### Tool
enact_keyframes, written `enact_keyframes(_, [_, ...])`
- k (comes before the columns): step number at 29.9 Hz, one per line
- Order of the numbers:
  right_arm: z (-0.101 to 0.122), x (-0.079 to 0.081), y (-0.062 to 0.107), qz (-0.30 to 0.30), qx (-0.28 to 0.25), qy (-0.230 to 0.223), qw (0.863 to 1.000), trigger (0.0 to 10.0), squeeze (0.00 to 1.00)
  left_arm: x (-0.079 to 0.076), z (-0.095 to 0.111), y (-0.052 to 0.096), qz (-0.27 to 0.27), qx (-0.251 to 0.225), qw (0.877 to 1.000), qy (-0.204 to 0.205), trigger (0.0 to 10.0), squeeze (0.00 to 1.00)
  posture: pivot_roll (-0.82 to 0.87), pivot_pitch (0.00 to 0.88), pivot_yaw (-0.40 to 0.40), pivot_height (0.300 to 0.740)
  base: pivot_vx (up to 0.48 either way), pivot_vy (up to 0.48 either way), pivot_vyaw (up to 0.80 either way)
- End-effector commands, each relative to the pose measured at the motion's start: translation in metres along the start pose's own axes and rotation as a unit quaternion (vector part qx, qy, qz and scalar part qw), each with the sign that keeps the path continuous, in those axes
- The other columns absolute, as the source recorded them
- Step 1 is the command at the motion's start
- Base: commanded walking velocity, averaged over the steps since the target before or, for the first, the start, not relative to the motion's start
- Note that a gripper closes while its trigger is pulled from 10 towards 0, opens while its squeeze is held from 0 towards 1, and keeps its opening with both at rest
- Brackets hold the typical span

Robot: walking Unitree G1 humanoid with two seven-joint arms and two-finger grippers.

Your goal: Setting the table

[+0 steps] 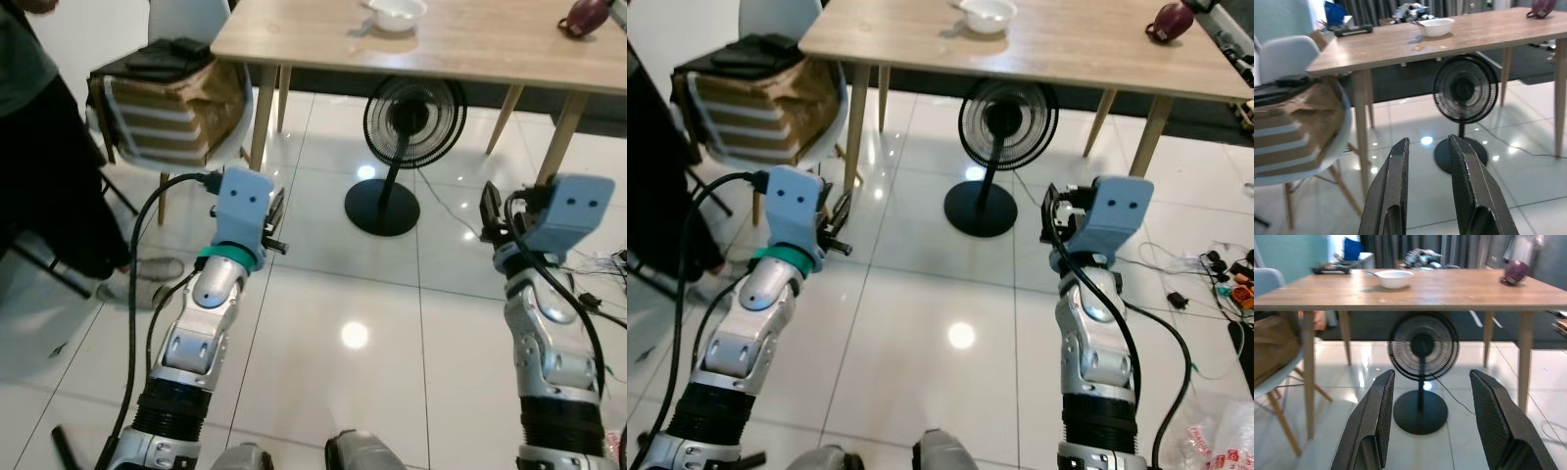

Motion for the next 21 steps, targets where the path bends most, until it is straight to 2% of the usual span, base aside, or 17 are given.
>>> enact_keyframes(1, [-0.0077,-0.0103,0.0029,-0.02,0.015,0.003,1.0,10.0,0.0,-0.0037,-0.0049,0.0002,-0.005,0.008,1.0,0.0,10.0,0.0,-0.16,0.0,0.043,0.74,0.48,0.0,-0.8])
enact_keyframes(20, [-0.0074,-0.0126,0.002,-0.027,0.015,0.007,1.0,10.0,0.0,-0.0055,-0.0056,-0.0004,-0.007,0.007,1.0,0.0,10.0,0.0,-0.16,0.0,0.042,0.74,0.48,0.0,-0.8])
enact_keyframes(21, [-0.0074,-0.0116,0.0016,-0.026,0.014,0.008,1.0,10.0,0.0,-0.0053,-0.0058,-0.0002,-0.007,0.007,1.0,0.0,10.0,0.0,-0.16,0.0,0.043,0.74,0.48,0.0,0.0])
Point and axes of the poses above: a point about 5 cm out from each wrist's last joint towards the gripper, its own y axis pointing back from the gripper into the wrist, its own z axis along the axis of the wrist's last joint, x = y × z, the point moved 6 cm from there along -y, pointing out of the wrist towards the gripper, and after that the axes turned 14 degrees about -y, right-handed, at the moved point
